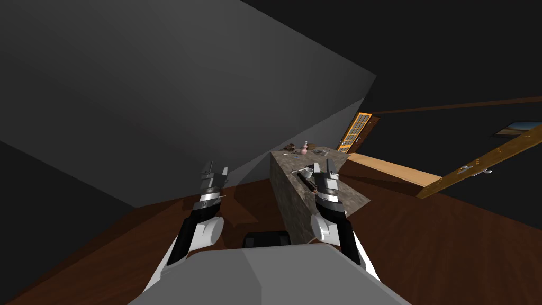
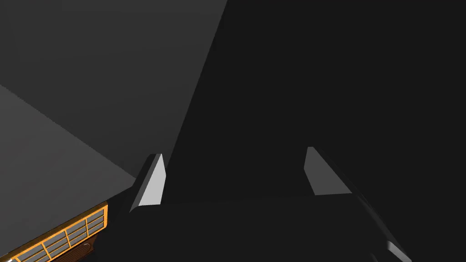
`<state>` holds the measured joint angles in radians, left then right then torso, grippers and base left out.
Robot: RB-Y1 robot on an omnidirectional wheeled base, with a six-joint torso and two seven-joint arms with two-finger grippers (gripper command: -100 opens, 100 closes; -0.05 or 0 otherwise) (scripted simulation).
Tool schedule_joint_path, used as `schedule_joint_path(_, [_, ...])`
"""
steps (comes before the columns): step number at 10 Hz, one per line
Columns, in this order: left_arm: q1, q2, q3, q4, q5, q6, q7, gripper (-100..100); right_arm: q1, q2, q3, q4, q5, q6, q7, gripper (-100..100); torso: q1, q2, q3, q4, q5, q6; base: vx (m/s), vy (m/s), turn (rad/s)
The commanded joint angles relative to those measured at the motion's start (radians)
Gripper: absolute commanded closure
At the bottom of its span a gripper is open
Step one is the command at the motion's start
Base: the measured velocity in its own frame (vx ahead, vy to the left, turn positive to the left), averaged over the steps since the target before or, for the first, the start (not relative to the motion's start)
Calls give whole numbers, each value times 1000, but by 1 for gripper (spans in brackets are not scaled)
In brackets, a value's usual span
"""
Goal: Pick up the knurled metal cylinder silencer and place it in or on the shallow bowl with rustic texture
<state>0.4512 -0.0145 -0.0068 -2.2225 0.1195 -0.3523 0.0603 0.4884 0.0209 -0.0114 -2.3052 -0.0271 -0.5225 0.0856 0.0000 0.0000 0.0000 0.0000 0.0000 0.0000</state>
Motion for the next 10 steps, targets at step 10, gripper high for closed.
schedule_joint_path(10, [0, 0, 0, 0, 0, 0, 0, 0, 209, -269, 79, 151, 88, 28, -87, -100, 9, -5, -3, -1, 2, 0, 72, 133, 5])
